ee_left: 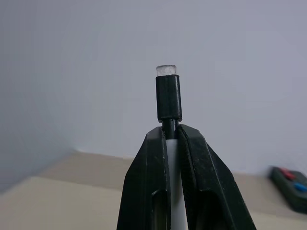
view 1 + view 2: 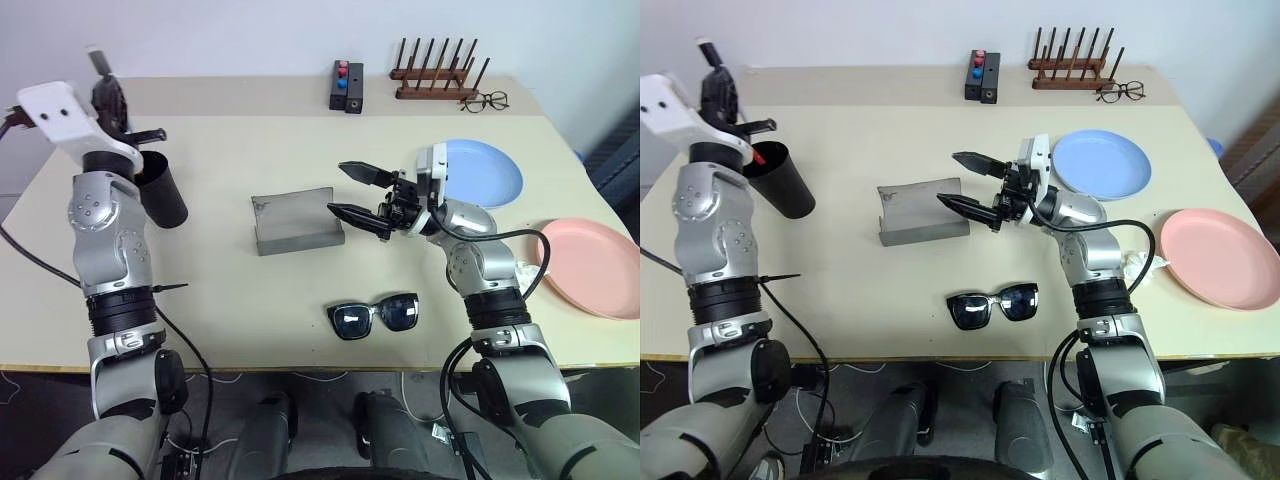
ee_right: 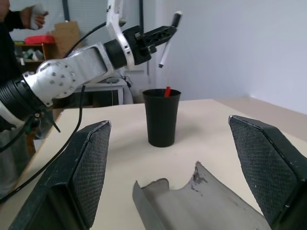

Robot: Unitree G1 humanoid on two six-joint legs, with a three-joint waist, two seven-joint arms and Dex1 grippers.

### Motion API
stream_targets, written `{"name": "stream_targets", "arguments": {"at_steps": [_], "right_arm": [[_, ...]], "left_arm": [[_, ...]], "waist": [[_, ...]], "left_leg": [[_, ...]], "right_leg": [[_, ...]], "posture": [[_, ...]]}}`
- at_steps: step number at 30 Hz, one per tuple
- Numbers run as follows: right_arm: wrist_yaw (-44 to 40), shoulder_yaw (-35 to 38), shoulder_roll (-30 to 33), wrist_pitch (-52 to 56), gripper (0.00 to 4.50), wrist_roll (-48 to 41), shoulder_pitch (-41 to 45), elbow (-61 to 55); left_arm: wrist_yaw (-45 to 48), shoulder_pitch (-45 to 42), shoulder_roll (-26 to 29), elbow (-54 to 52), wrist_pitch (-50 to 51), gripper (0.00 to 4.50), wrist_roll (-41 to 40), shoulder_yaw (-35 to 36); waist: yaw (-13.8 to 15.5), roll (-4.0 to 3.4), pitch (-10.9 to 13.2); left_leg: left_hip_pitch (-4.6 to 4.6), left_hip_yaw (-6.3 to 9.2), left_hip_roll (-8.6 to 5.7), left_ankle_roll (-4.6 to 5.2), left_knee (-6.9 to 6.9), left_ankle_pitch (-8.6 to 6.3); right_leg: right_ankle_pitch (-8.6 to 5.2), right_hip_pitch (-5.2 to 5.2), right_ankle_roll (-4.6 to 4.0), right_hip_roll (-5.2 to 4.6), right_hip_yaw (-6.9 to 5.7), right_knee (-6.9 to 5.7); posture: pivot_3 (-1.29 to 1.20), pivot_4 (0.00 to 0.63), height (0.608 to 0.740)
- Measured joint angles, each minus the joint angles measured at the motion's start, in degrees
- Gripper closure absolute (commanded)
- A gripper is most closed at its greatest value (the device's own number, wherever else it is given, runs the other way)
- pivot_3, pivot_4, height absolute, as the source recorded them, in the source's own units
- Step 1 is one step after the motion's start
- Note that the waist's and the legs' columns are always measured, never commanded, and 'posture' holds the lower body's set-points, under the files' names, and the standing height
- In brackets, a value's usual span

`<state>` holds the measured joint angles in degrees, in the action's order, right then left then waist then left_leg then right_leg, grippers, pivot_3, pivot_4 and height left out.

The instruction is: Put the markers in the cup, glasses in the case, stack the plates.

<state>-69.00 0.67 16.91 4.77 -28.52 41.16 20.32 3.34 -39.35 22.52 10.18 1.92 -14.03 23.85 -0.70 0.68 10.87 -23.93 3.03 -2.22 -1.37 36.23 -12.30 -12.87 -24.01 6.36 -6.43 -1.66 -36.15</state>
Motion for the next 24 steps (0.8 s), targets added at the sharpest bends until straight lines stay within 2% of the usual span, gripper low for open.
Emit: {"name": "stream_targets", "arguments": {"at_steps": [10,24], "right_arm": [[-0.2,0.3,-1.5,0.7,0.47,-1.7,1.4,0.0],[-0.4,0.3,-1.7,0.2,0.47,-1.4,1.5,0.0]], "left_arm": [[-3.3,1.6,1.2,3.4,-9.2,4.46,5.1,-0.4],[-5.3,-0.1,0.9,21.0,-21.8,4.46,8.8,-2.6]], "waist": [[0.0,0.00,0.0],[0.1,0.01,0.0]], "left_leg": [[0.00,0.01,0.00,0.00,0.00,0.00],[0.00,0.00,-0.01,0.00,0.02,0.00]], "right_leg": [[0.00,0.00,0.00,0.00,0.00,-0.03],[0.01,0.00,0.02,0.01,-0.03,-0.04]], "posture": [[0.00,0.150,0.740],[0.00,0.150,0.740]]}}
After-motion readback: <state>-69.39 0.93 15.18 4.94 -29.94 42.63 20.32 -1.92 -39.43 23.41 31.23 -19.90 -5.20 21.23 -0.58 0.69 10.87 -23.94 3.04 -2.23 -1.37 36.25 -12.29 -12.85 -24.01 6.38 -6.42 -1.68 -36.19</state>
